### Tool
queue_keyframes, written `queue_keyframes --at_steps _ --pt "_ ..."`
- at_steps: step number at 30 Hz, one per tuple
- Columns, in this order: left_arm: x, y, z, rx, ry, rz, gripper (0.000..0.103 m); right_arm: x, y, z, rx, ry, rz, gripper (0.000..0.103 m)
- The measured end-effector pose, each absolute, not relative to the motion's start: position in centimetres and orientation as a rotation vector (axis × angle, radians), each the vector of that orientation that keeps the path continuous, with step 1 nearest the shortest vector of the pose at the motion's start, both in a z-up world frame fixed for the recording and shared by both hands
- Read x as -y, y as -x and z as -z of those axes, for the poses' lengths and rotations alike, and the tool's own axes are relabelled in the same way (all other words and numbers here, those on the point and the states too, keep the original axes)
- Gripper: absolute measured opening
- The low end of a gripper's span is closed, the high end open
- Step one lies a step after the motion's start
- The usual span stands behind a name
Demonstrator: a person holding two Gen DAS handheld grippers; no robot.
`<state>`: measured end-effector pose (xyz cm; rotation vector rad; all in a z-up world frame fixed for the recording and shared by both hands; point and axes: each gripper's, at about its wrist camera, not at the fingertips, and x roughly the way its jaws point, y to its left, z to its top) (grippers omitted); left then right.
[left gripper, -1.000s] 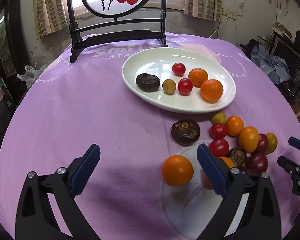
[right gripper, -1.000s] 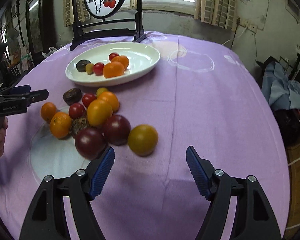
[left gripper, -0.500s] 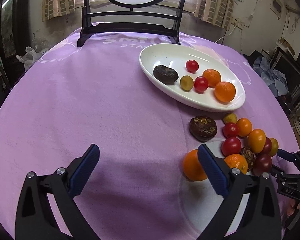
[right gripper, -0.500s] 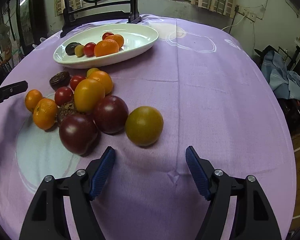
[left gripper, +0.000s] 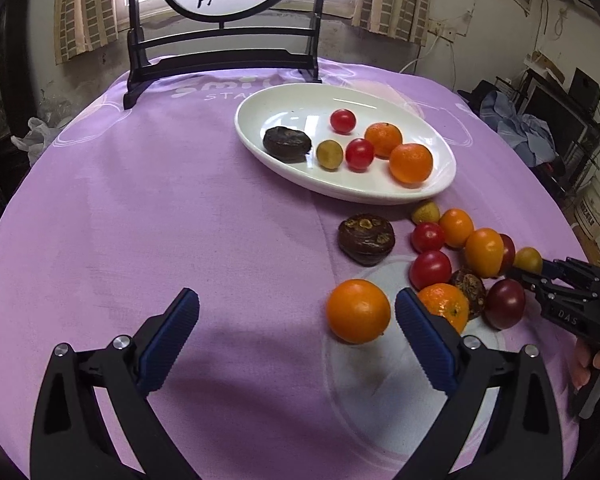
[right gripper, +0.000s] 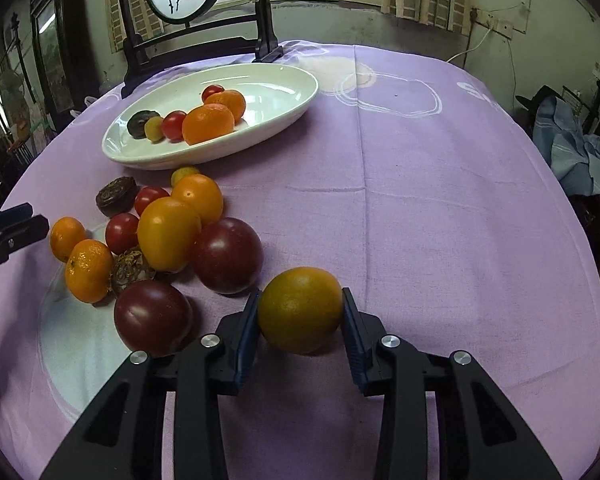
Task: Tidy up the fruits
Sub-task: 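Grasp orange with left tool while right tool grasps green-yellow tomato, place both on plate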
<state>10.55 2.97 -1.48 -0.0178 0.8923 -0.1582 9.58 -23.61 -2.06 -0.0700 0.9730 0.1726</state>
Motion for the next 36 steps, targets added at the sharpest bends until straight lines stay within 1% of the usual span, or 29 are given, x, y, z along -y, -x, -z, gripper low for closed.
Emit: queue_keyframes --at_steps 3,9,10,11,13,14,18,22,24,26,28,32,36 --pt "-2.0 -10.4 1.9 -0.900 -0.032 0.175 0.097 24.0 -9.7 2.2 -0.971 0.056 -0.172 0.039" --pt "-1.0 -11.0 3.6 -0.928 -0.080 0.171 0.096 23.2 -9.0 1.9 -0.950 0.115 -0.179 0.039" --pt "-0.8 -11.3 3.9 -0.932 -0.089 0.160 0.089 23.1 -9.0 1.9 -0.946 0.119 -0.184 0.039" --pt "-0.5 -11.5 4.2 -0.940 -0.098 0.160 0.074 22.9 -8.8 1.7 -0.941 0.126 -0.187 0.039" --pt "0.2 -11.9 4.6 -0.943 -0.109 0.181 0.061 22.5 -8.6 1.6 -0.933 0.146 -0.195 0.039" --pt "0.6 -11.8 4.6 -0.925 -0.117 0.200 0.040 22.3 -8.5 1.6 -0.929 0.155 -0.196 0.039" --pt "1.4 -11.2 4.6 -0.908 -0.166 0.218 0.040 22.4 -8.5 1.5 -0.925 0.157 -0.184 0.039" --pt "0.4 -11.3 3.8 -0.951 -0.084 0.187 0.040 23.5 -8.7 1.1 -0.909 0.101 -0.170 0.039" --pt "0.2 -11.8 3.0 -0.973 -0.055 0.193 0.039 24.4 -9.1 0.7 -0.909 0.045 -0.142 0.039" --pt "0.0 -12.5 1.7 -0.970 -0.047 0.200 0.039 24.3 -9.1 -0.3 -0.873 0.054 -0.124 0.039" --pt "0.0 -13.3 0.1 -0.943 -0.052 0.194 0.039 23.7 -9.2 -1.7 -0.828 0.052 -0.152 0.039" --pt "0.4 -15.8 -2.3 -0.887 -0.081 0.154 0.039 21.4 -11.3 -4.0 -0.797 0.089 -0.221 0.039" --pt "1.0 -18.8 -2.3 -0.884 -0.076 0.112 0.039 18.2 -15.1 -5.0 -0.796 0.160 -0.271 0.039"
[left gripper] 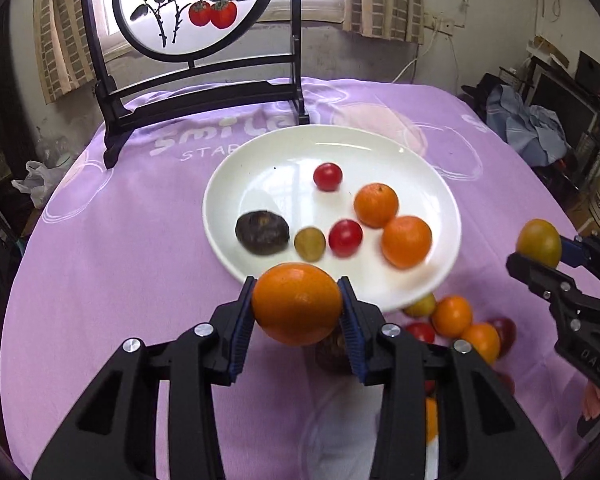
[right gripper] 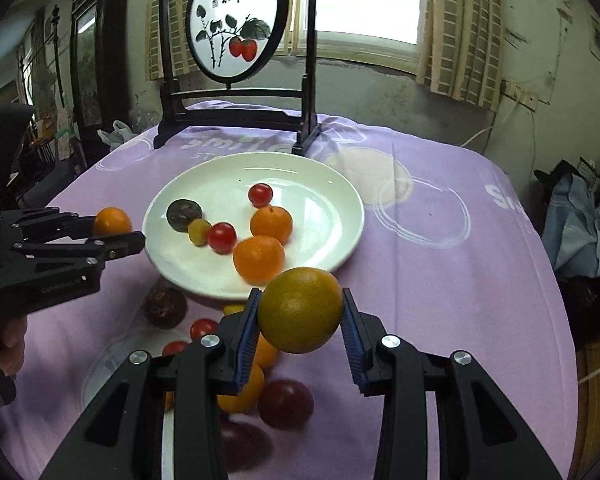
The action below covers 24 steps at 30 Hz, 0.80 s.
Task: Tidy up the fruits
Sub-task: 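Grasp orange with left tool while right tool grasps green-yellow tomato, place both on plate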
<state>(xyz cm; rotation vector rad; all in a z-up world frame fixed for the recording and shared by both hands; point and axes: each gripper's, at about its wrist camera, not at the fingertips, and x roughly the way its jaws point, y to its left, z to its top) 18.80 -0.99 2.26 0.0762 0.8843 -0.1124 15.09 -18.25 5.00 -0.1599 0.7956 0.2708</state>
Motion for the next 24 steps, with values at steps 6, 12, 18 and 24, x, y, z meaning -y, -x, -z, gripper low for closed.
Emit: queue_keyframes --at_steps 6,12,18,24 --pt "1.6 -23.6 -0.7 -0.921 -0.063 0.070 0.039 16.0 -22.0 -3.2 -0.875 0.166 -0.247 0.039" --pt "2.4 -27.4 -0.1 -0.916 -0.049 0.025 0.044 16.7 -25.8 -0.9 -0.947 0.074 -0.194 0.054" --pt "2.3 -26.2 -0.9 -0.876 -0.014 0.007 0.078 16.8 -23.9 -1.9 -0.893 0.100 -0.197 0.062" --pt "1.8 -22.9 -1.3 -0.888 0.025 0.019 0.079 17.4 -20.1 -4.1 -0.814 0.097 -0.223 0.071"
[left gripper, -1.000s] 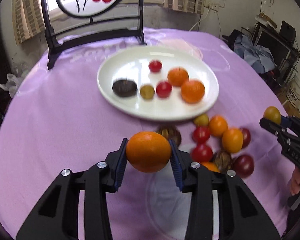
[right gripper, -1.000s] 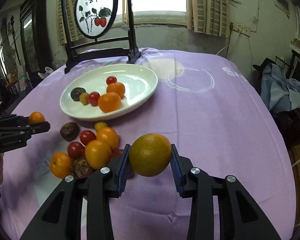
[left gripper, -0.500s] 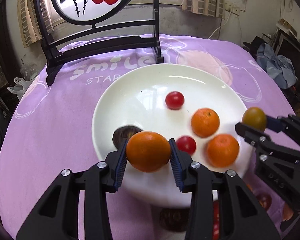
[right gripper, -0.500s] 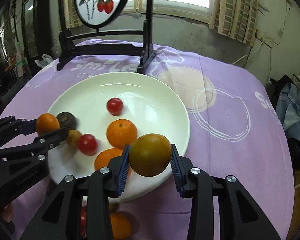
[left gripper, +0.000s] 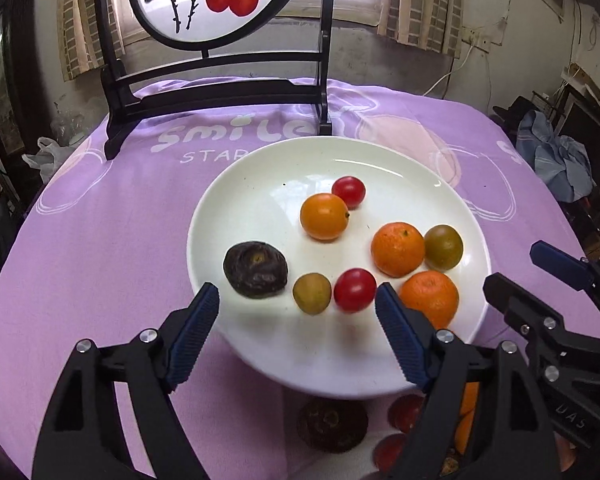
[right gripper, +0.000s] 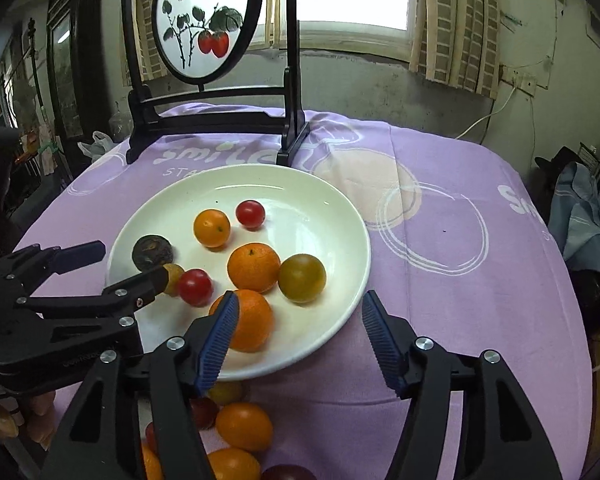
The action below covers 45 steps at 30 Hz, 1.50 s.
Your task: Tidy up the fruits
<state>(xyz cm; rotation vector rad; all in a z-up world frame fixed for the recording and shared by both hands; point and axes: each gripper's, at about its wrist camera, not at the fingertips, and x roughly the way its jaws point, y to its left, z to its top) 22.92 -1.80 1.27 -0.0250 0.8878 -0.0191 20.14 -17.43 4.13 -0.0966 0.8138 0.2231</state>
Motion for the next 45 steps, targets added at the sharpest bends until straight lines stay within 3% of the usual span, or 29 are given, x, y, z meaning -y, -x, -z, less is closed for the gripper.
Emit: queue_keyframes --at_steps 2,8,20,29,34,38,39,40,45 --pt "1.6 -21.6 -1.6 -0.884 0.037 0.018 0.087 17.9 -18.7 -4.8 -0.790 0.094 -0.228 0.076" --pt "1.5 -17.1 -2.3 -0.850 0.030 0.021 0.094 19.5 -14.3 -4.8 -0.776 0.121 -0.220 0.087" --pt "-1.8 -12.4 2.2 -0.952 0.114 0.019 0.095 19.7 -6.0 -0.8 -0.868 0.178 -0.327 0.087" --pt "-3.7 -13.0 3.7 -1.031 0.226 0.064 0.095 16.9 -6.2 1.3 -0.936 0.275 -0.274 0.087" --pt "-4.0 -13.0 3.4 -1.032 0.248 0.069 0.095 15.5 -7.3 2.0 -0.965 0.275 -0.279 0.068" --pt "-3.7 -12.7 3.0 -1.019 0.223 0.071 0.095 15.4 -7.6 2.4 -0.941 0.236 -0.284 0.064" --pt "-3.5 -12.5 2.8 -1.012 0.213 0.068 0.095 15.7 -7.3 2.4 -0.939 0.208 -0.312 0.046" --pt "-3.4 -12.4 2.7 -1.004 0.204 0.068 0.095 15.7 -7.2 2.3 -0.947 0.203 -0.333 0.041" --pt "-1.8 -12.0 2.5 -0.993 0.135 0.108 0.095 16.5 -7.2 1.9 -0.969 0.195 -0.345 0.041"
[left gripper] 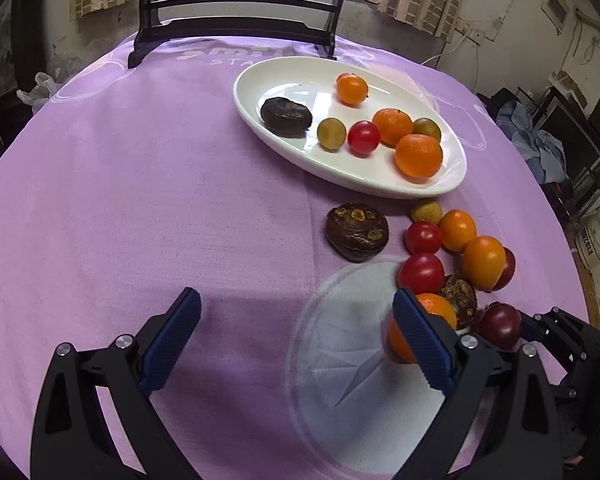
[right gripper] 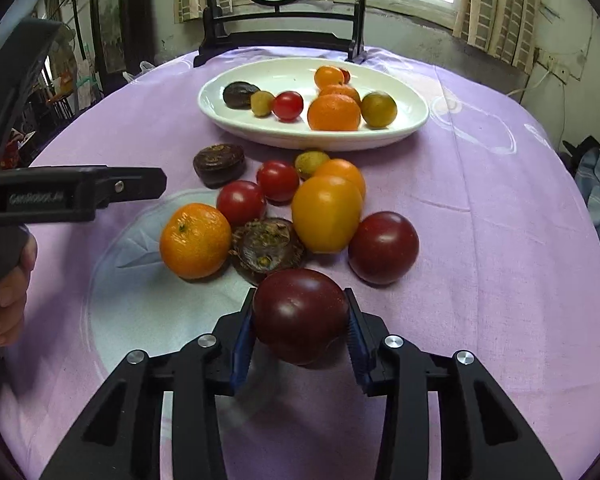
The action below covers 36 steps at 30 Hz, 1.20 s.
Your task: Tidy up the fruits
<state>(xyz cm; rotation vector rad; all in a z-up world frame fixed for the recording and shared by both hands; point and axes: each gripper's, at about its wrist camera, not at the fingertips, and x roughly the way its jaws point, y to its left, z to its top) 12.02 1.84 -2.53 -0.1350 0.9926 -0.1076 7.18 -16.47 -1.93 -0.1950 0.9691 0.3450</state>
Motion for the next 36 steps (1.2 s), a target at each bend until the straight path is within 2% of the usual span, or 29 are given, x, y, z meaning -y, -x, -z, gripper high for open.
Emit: queue_keyframes --at_steps 10,15,21,25,26,27,28,36 --pt "2.0 -10.0 1.7 -0.868 -0.043 0.154 0.095 21.0 -8.8 1.5 -0.969 0.068 -0.178 0.042" --pt "1.8 -9.7 1.3 -0.877 0.038 0.238 0.095 20.8 -8.7 1.6 -0.969 0.072 -0.199 0.042" --pt "3.7 -9.5 2.5 -0.904 -0.018 0.314 0.094 20.7 -8.7 1.6 -0.979 0.070 -0.209 0.041" --pt "5.0 -9.6 3.4 -0.911 -0.070 0.345 0.067 20.8 -8.6 1.5 -0.983 0.065 -0.219 0.042" --pt "5.3 -9.9 3.8 -0.920 -0.081 0.345 0.056 20.8 -8.6 1.3 -0.980 0.065 -0.223 0.042" --pt "5.6 -10.1 4.1 -0.929 -0.086 0.350 0.053 20.7 -8.4 1.2 -0.975 0.066 -0.228 0.042" --pt "5.7 -10.2 4.1 -0.925 -0.073 0.365 0.045 20.7 -8.3 1.0 -0.970 0.067 -0.232 0.042" --pt "6.0 -9.7 3.7 -0.914 -0.084 0.432 0.043 20.8 -7.9 0.1 -0.938 0.054 -0.242 0.042"
